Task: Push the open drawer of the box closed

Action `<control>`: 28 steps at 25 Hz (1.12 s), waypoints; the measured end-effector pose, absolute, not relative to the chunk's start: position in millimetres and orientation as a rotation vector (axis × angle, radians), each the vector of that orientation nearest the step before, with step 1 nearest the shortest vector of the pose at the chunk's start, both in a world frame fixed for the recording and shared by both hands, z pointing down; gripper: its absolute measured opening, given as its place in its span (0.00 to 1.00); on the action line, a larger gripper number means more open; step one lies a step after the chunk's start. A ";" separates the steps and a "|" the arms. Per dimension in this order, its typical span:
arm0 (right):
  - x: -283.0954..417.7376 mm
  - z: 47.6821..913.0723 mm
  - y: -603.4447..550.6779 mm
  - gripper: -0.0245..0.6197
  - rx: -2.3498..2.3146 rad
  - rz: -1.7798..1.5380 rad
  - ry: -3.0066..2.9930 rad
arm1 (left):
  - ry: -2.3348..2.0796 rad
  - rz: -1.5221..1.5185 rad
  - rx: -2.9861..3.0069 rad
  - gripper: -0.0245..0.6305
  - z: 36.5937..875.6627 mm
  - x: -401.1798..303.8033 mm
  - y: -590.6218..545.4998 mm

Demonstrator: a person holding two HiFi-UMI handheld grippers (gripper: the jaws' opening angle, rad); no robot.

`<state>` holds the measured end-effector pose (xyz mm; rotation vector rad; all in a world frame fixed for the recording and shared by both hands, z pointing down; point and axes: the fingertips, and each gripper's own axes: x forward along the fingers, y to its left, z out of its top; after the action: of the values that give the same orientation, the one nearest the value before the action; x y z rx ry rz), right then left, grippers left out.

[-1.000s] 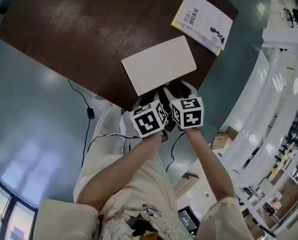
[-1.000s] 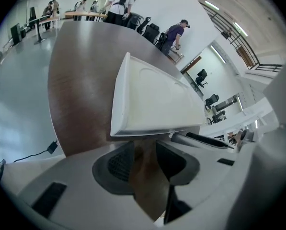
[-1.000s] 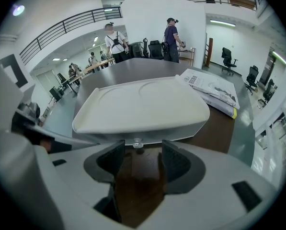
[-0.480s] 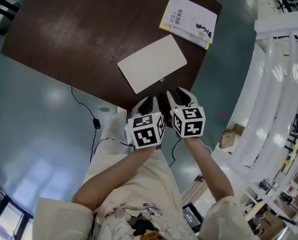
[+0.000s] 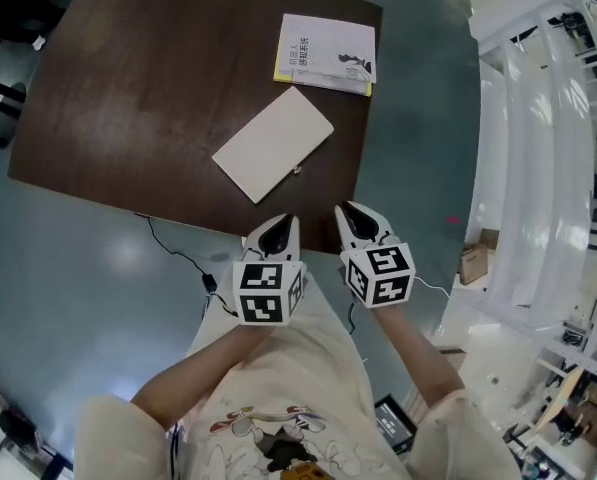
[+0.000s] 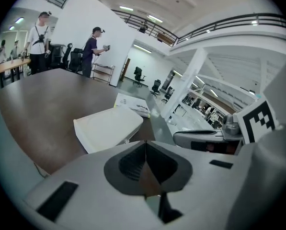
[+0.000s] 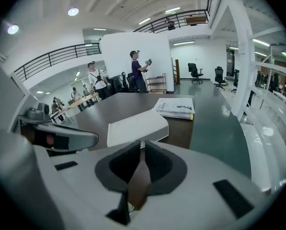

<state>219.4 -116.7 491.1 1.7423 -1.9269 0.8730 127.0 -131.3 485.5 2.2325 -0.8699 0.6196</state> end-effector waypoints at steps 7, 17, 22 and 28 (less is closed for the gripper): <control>229.6 444.7 -88.4 0.05 1.849 0.800 -1.954 | -0.689 0.638 2.479 0.05 443.3 127.2 -128.9; 225.1 410.4 -58.7 0.05 1.909 0.784 -1.987 | -0.434 0.766 2.625 0.05 422.6 123.9 -88.1; 217.2 404.2 -47.0 0.05 1.912 0.775 -1.991 | -0.423 0.764 2.637 0.05 411.0 121.1 -76.3; 208.8 404.5 -44.1 0.05 1.907 0.779 -2.002 | -0.438 0.713 2.591 0.04 403.1 117.9 -76.2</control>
<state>208.8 -44.1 404.5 1.9071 -2.0024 0.7785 117.9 -76.2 403.1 2.5907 -0.4378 0.7127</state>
